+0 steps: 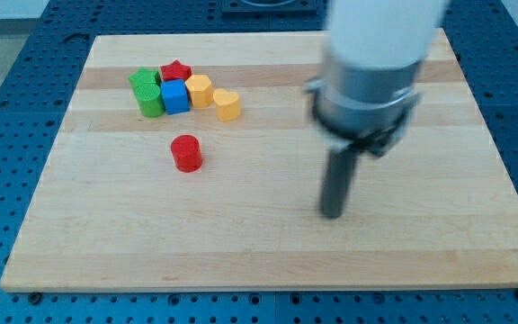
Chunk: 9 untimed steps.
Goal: Move the red circle towards the center of the board
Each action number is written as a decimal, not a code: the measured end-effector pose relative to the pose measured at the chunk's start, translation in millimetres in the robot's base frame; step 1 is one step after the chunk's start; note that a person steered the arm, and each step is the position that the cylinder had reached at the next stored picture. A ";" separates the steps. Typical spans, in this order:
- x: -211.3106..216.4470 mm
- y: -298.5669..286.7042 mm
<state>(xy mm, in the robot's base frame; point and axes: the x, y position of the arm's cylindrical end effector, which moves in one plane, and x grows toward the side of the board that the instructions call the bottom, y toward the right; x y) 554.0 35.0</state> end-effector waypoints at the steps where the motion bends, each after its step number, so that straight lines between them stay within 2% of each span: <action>1: 15.7 -111.2; 2: 5.7 -212.5; 3: -30.5 -271.1; 4: -71.7 -257.7; 6: -126.2 -97.4; 7: -121.8 -97.3; 8: -89.6 -150.6; 9: -70.9 -133.3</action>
<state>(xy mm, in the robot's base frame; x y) 483.1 -98.2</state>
